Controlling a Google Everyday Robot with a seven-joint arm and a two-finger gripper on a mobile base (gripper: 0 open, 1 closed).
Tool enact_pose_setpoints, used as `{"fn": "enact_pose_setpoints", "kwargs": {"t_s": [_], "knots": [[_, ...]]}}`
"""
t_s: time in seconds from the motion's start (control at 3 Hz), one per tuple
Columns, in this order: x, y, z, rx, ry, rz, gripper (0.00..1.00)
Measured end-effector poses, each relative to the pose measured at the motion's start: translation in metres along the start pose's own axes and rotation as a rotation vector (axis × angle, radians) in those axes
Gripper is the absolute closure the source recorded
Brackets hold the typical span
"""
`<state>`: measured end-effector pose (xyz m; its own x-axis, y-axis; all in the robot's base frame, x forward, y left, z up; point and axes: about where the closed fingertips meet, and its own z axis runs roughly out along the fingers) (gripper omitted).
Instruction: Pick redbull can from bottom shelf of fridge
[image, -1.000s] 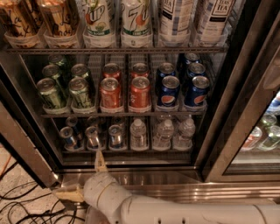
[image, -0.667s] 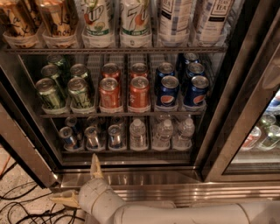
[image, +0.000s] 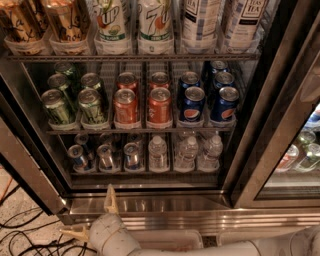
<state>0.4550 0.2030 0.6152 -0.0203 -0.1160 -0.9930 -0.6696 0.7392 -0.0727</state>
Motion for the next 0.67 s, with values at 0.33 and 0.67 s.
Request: {"fn": "enact_pose_setpoints", "kwargs": {"t_s": [0.33,0.67], "knots": [[0.0266,-0.0270,0.0102,-0.044,-0.009,0.012,0.00],[0.0276,-0.0263,0.0112,-0.035,-0.011,0.007,0.00]]}}
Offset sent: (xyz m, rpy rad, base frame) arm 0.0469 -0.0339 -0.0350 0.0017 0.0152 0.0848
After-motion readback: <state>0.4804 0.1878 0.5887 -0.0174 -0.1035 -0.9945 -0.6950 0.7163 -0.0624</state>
